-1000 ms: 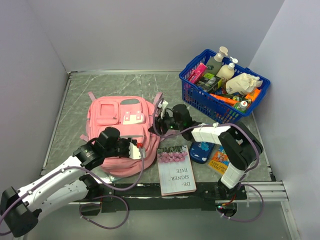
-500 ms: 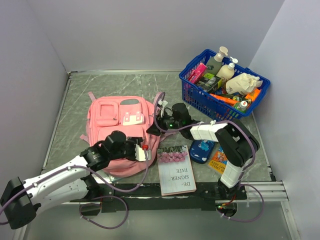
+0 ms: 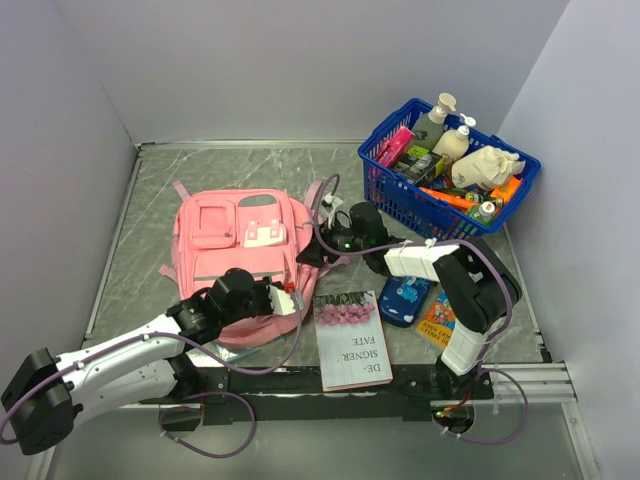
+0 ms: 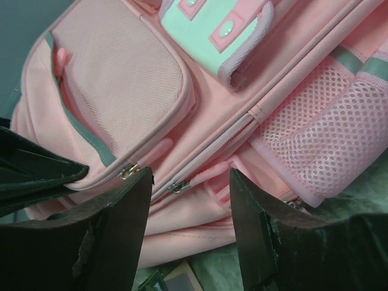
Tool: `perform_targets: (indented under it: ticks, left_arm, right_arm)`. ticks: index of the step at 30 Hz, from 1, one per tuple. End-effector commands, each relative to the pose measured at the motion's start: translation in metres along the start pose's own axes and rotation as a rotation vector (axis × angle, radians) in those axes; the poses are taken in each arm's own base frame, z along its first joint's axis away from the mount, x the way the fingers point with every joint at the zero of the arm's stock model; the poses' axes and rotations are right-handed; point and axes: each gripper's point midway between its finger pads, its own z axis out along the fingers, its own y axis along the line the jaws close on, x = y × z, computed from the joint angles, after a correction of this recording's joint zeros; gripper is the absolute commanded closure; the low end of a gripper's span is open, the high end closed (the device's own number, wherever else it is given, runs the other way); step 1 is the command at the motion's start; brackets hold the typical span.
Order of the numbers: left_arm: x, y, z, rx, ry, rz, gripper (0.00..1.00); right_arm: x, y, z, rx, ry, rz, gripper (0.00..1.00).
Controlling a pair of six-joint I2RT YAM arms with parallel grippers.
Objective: Pack the student bag
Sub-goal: Unzip the student bag at the center of the board.
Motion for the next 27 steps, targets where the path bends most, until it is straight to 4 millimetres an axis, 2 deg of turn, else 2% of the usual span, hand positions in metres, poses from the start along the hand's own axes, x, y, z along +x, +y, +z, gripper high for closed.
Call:
perform_targets:
  ticks: [1, 4, 9, 12, 13, 21, 25, 27]
  left_arm:
    - [-0.029, 0.034, -0.007, -0.136, -0.096, -0.052, 0.99]
    - [-0.048, 0.050, -0.017, -0.188, -0.157, -0.082, 0.99]
    - [-0.066, 0.064, -0.030, -0.234, -0.217, -0.124, 0.99]
    - [-0.067, 0.066, -0.034, -0.249, -0.232, -0.120, 0.99]
    - [-0.066, 0.065, -0.034, -0.253, -0.231, -0.118, 0.99]
    - [-0.068, 0.068, -0.037, -0.268, -0.250, -0.097, 0.99]
    - [-0.078, 0.081, -0.040, -0.323, -0.288, -0.058, 0.99]
    - [-0.083, 0.090, -0.043, -0.356, -0.307, -0.051, 0.99]
  right_arm:
    - [-0.033, 0.012, 0.001, -0.086, -0.055, 0.087, 0.38]
    - [-0.037, 0.012, 0.002, -0.122, -0.070, 0.152, 0.37]
    - [-0.036, 0.013, 0.004, -0.185, -0.071, 0.252, 0.37]
    - [-0.031, 0.013, 0.004, -0.202, -0.067, 0.295, 0.37]
    - [-0.024, 0.013, 0.004, -0.203, -0.057, 0.320, 0.37]
    - [-0.021, 0.007, 0.007, -0.208, -0.055, 0.394, 0.36]
    - [-0.015, 0.004, 0.005, -0.188, -0.049, 0.408, 0.34]
    - [-0.016, 0.006, 0.004, -0.202, -0.061, 0.413, 0.37]
